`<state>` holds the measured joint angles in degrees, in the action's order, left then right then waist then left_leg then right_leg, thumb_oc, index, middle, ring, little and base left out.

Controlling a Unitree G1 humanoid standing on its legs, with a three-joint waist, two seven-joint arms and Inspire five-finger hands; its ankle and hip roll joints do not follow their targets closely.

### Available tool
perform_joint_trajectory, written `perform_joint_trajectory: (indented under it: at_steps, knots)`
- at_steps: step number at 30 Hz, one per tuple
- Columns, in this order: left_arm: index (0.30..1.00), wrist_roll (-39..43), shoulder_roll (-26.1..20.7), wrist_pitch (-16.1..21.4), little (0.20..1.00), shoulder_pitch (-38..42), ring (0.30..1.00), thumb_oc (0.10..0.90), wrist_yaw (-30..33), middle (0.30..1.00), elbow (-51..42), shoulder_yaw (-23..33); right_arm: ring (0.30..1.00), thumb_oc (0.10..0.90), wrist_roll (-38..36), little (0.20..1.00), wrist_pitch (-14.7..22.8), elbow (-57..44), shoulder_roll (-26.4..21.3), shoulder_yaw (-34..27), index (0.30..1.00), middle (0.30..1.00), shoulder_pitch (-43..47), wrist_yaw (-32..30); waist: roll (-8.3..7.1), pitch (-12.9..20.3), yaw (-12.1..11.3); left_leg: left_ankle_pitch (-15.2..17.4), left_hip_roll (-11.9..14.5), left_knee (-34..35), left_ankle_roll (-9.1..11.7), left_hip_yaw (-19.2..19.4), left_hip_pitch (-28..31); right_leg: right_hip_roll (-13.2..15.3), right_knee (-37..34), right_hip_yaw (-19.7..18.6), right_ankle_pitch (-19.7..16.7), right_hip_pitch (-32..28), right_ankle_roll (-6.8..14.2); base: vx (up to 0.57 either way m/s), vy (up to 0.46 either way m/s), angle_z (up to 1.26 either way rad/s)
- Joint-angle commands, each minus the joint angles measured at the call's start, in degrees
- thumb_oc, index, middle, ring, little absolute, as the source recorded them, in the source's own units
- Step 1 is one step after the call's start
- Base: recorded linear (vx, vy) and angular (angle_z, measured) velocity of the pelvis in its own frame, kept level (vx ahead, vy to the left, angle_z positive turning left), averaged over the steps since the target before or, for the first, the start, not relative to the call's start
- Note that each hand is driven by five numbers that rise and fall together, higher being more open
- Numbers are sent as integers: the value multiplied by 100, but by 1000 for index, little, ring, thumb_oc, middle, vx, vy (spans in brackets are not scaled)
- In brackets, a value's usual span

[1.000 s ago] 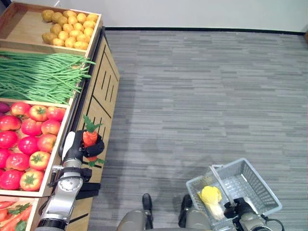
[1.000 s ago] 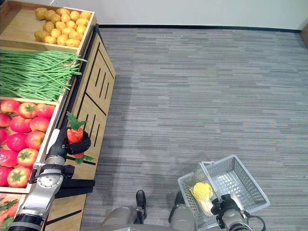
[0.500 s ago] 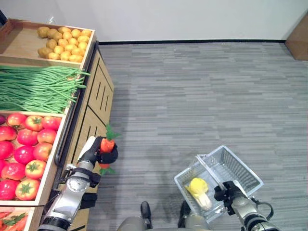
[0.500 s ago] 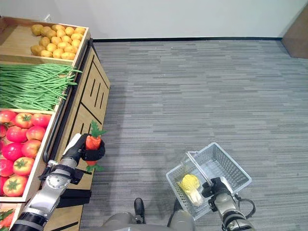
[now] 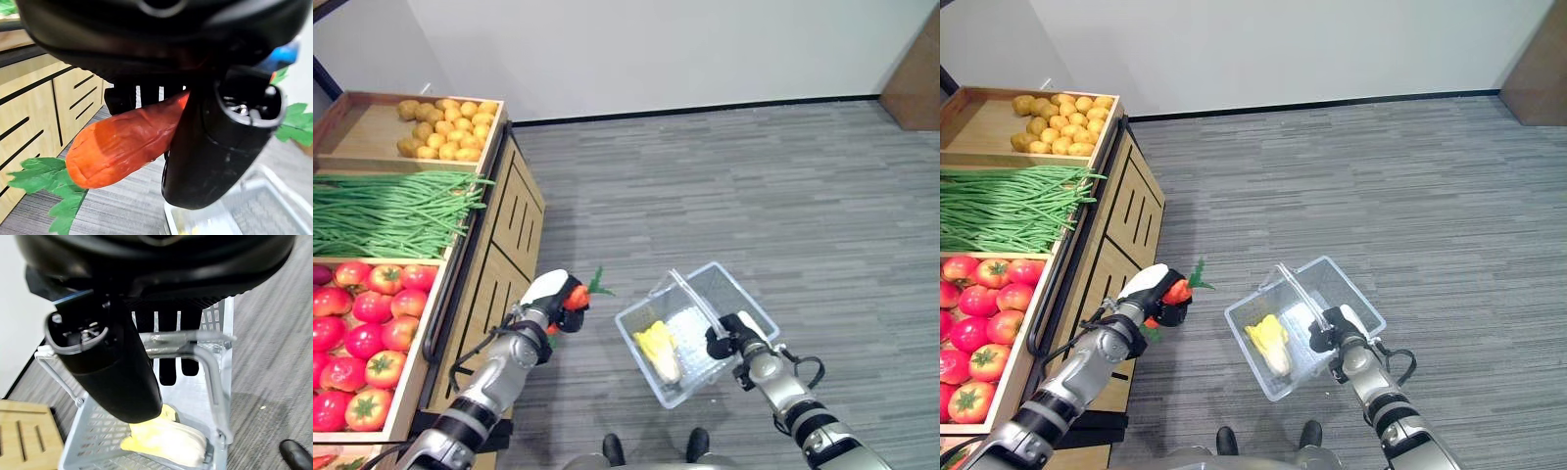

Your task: Get the vegetables into the basket

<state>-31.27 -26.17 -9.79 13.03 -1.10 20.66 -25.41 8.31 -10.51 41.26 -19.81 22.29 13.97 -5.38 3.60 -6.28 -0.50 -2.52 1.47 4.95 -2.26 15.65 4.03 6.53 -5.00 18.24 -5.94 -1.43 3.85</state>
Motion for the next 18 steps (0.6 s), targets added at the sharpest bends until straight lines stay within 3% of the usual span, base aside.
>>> perform_joint_trajectory:
  at_steps: [1,11,18]
  knots:
    - [300,-474,-122,215,300,787,300,400,128,300,331,-219,300,400,30,300,557,-574,152,5,300,300,783,-97,-306,355,12,754,-82,5,-34,-121,151,359,400,14,552,-122,393,19,-72,-17]
    - [300,-895,997,55,300,1378,300,400,233,300,2730,-982,300,400,-365,300,920,-2423,260,820,300,300,518,317,-129,361,402,750,-32,5,59,81,224,253,239,-262,533,-129,345,32,-55,-11]
    - [300,-1004,1396,-2,300,1524,300,400,388,300,3568,-1177,300,400,-477,300,1057,-3166,187,1168,300,300,640,386,-72,365,498,738,18,5,100,292,240,179,121,-451,479,-87,329,3,-37,-20]
